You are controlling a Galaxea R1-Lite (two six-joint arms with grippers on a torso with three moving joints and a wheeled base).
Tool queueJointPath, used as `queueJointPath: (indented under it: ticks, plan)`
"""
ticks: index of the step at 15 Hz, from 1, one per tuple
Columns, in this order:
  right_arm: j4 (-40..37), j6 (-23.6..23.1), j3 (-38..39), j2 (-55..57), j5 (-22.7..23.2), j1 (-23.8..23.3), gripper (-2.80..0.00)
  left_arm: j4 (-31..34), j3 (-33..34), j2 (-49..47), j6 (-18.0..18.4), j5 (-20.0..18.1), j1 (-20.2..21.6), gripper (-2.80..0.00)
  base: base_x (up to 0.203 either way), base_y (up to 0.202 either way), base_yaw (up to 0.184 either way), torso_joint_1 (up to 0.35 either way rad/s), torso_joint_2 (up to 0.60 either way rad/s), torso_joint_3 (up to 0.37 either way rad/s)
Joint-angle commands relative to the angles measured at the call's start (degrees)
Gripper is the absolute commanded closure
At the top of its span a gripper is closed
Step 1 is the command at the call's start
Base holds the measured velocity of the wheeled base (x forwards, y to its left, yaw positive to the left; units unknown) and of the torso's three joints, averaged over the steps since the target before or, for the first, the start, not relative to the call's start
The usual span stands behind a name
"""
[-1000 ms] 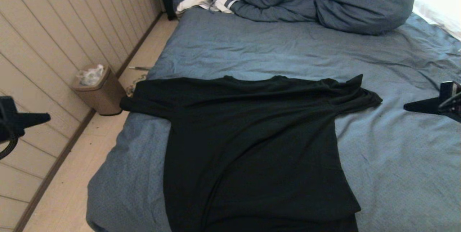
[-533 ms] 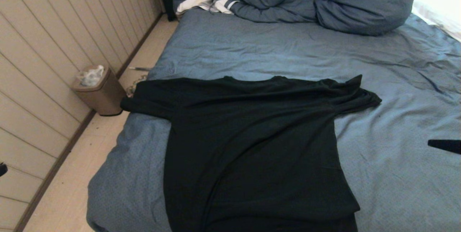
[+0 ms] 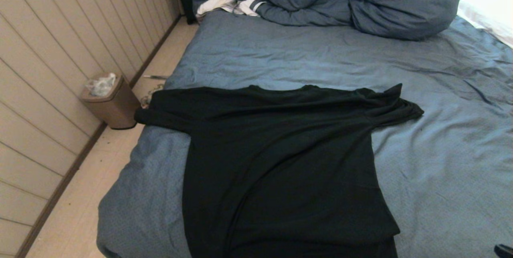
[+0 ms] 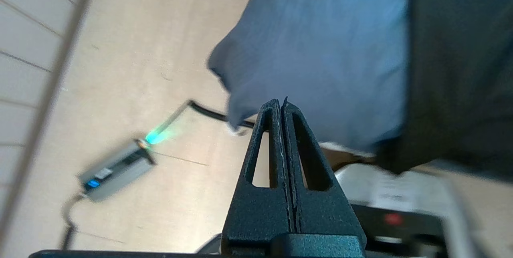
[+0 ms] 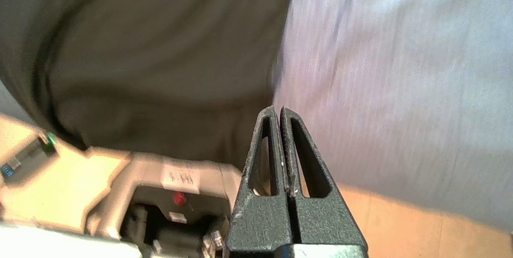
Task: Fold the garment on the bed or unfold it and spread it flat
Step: Fold the black T-shirt
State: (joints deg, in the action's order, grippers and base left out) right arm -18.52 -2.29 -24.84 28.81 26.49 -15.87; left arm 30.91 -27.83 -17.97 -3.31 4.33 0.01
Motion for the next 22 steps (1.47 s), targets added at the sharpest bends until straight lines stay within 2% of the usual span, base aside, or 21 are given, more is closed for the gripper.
queueJointPath:
  ticks: [1, 4, 6, 10, 13, 16, 18, 21, 22]
  plan:
    - [0.2, -1.5, 5.7, -7.9, 0.1, 0.1, 0.00, -2.1, 6.6, 5.6, 1.0, 0.0, 1.0, 0.00, 0.000, 0.000, 0.000, 0.000, 0.00, 0.000]
    - [4.5, -4.1, 13.4, -9.9, -0.1, 1.7, 0.00, -12.4, 17.9, 7.4, 2.4, -0.7, 1.2, 0.00, 0.000, 0.000, 0.000, 0.000, 0.00, 0.000]
    - [9.8, -4.6, 17.9, -12.9, -2.3, 2.4, 0.00, -19.2, 22.6, 8.5, 3.5, -3.3, 1.0, 0.00, 0.000, 0.000, 0.000, 0.000, 0.00, 0.000]
    - [19.6, -3.8, 22.2, -13.2, -14.8, 2.7, 0.00, -21.4, 23.5, 12.6, 7.9, -6.4, 0.3, 0.00, 0.000, 0.000, 0.000, 0.000, 0.00, 0.000]
    - [26.3, -4.2, 24.9, -13.1, -18.7, 2.8, 0.00, -22.3, 24.9, 18.2, 10.4, -7.0, 0.3, 0.00, 0.000, 0.000, 0.000, 0.000, 0.00, 0.000]
    - [26.0, -5.1, 24.9, -12.9, -19.5, 3.0, 0.00, -22.5, 25.0, 18.1, 10.9, -6.6, 0.3, 0.00, 0.000, 0.000, 0.000, 0.000, 0.00, 0.000]
    - [24.9, -4.6, 24.9, -13.0, -22.5, 3.0, 0.00, -22.6, 25.2, 18.1, 10.4, -6.5, 0.3, 0.00, 0.000, 0.000, 0.000, 0.000, 0.00, 0.000]
    - [14.4, -3.9, 24.5, -13.0, -25.1, 3.0, 0.00, -25.7, 26.1, 18.0, 10.4, -5.8, 0.3, 0.00, 0.000, 0.000, 0.000, 0.000, 0.00, 0.000]
    - [16.5, -4.3, 24.7, -12.9, -25.1, 3.1, 0.00, -25.8, 26.2, 18.0, 11.0, -5.9, 0.3, 0.00, 0.000, 0.000, 0.000, 0.000, 0.00, 0.000]
